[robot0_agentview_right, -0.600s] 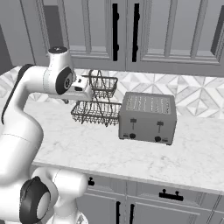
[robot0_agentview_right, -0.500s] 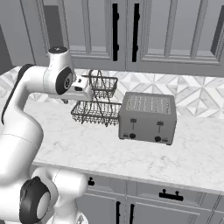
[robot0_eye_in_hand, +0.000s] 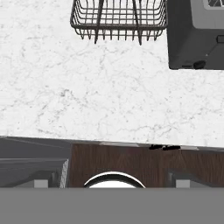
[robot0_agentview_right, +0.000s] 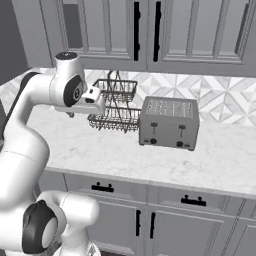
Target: Take a straw from the drawer in front and place it inside the glass cup on the dining counter.
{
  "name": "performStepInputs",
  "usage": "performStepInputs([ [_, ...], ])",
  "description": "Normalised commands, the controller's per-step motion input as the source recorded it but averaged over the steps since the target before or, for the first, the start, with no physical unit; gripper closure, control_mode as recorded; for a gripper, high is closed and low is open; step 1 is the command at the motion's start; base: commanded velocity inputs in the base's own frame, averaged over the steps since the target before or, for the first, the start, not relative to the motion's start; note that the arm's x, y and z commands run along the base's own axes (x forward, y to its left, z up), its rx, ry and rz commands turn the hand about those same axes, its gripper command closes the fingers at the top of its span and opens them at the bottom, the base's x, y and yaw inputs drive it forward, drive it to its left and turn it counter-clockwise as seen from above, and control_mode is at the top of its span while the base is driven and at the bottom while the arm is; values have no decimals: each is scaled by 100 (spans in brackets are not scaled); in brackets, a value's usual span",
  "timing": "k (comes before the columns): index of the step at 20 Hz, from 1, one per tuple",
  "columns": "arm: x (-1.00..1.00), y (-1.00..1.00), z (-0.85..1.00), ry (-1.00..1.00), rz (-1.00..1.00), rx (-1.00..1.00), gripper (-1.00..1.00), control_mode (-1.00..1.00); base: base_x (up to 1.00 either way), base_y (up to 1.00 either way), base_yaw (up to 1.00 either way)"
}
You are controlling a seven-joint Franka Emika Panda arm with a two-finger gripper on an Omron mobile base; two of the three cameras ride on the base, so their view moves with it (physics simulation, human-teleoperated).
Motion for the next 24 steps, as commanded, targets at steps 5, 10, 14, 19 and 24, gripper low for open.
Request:
performStepInputs([
  [5,0,0,0,0,0,0,-100,100,-4,-52,28],
  [10,0,0,0,0,0,0,-100,100,0,-75,55],
  [14,0,0,0,0,0,0,-100,100,-17,-75,60],
  [19,0,0,0,0,0,0,-100,100,-17,-72,58],
  [24,0,0,0,0,0,0,-100,100,-22,-69,54],
])
